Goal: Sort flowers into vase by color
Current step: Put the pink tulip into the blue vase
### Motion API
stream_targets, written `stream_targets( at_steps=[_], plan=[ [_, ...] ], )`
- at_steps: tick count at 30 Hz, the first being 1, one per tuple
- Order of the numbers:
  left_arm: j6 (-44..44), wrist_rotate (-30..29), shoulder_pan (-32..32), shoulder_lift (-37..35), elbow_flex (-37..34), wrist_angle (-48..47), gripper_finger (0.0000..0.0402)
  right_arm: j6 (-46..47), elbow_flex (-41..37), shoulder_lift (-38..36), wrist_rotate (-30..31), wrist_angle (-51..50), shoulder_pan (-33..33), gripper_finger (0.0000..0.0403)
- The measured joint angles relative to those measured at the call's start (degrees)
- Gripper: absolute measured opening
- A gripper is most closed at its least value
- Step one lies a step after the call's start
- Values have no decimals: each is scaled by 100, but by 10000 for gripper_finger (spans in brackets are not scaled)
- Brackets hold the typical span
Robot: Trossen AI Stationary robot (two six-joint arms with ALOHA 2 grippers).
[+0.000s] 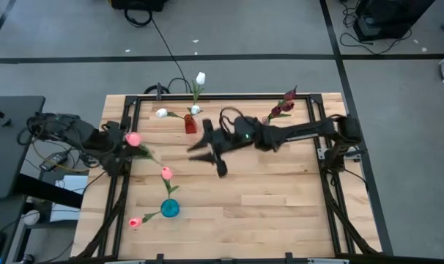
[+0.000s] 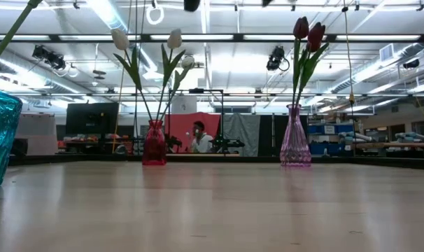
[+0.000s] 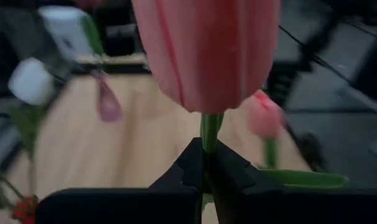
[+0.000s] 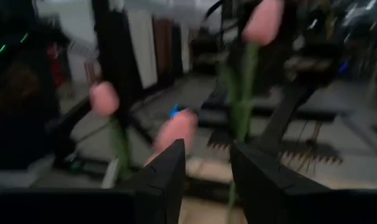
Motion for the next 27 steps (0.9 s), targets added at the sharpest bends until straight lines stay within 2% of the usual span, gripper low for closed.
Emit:
stream_targets(
  at_steps=[3, 6, 13, 16, 21, 27],
  plan=[
    [-236, 355, -2, -2, 412, -604, 25, -68, 2, -211, 498, -880, 389, 139],
    [-541, 702, 0, -42, 594, -684, 25, -67, -4, -231, 999, -1414, 799, 139],
    [-1200, 1420, -2, 80, 624, -570, 25, 145, -160, -233, 2053, -1986, 1500, 138],
    [-1261, 1498, -2, 215, 624, -565, 25, 263, -363, -231, 2363, -1986, 1639, 138],
    [-1266, 1614, -2, 475, 624, -565, 25, 542, -631, -231, 2659, -1939, 1751, 138],
    [-1261, 1763, -2, 849, 622, -536, 25, 664, -721, -226, 2677, -1867, 1781, 138]
  ],
)
